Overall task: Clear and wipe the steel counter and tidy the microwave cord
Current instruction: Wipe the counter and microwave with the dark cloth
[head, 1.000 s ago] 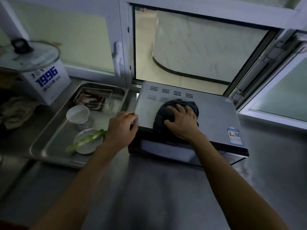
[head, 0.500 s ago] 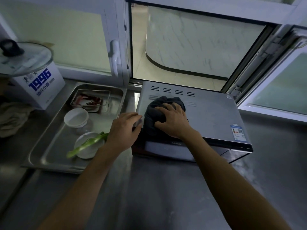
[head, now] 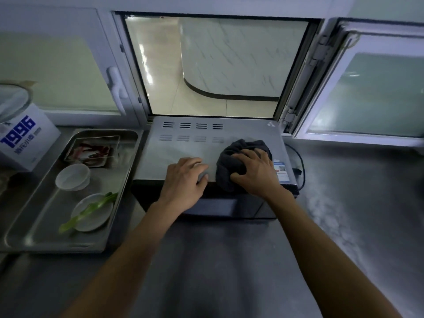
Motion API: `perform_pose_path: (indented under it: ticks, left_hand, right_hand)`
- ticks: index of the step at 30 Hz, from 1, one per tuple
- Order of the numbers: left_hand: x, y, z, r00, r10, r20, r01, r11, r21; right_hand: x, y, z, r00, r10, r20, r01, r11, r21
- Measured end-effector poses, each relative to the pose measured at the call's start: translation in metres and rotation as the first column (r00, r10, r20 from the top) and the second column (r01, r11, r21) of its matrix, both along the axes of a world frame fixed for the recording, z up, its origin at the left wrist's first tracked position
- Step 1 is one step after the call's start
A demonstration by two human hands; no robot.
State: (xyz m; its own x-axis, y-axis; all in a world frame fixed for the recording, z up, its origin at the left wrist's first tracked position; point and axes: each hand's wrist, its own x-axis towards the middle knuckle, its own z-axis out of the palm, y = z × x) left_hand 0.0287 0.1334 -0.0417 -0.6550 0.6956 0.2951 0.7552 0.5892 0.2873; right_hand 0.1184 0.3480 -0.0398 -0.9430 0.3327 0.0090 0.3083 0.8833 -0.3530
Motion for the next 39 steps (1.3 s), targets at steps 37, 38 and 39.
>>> perform_pose_path:
  ticks: [37,38,39]
  left_hand:
    - [-0.087,-0.135,-0.026,0.99,0.126,0.061,-0.131,0.989,0.075]
    - [-0.089,-0.139,-0.027,0.989,0.127,0.07,-0.132,0.988,0.079]
    - [-0.091,-0.144,-0.028,0.989,0.126,0.079,-0.133,0.987,0.087]
  right_hand:
    - [-0.145,-0.112,0.003,0.987,0.068,0.145,-0.083,0.992,0.098]
    - [-0.148,-0.12,0.002,0.987,0.074,0.141,-0.088,0.991,0.098]
    - [-0.15,-0.127,0.001,0.988,0.08,0.134,-0.093,0.991,0.098]
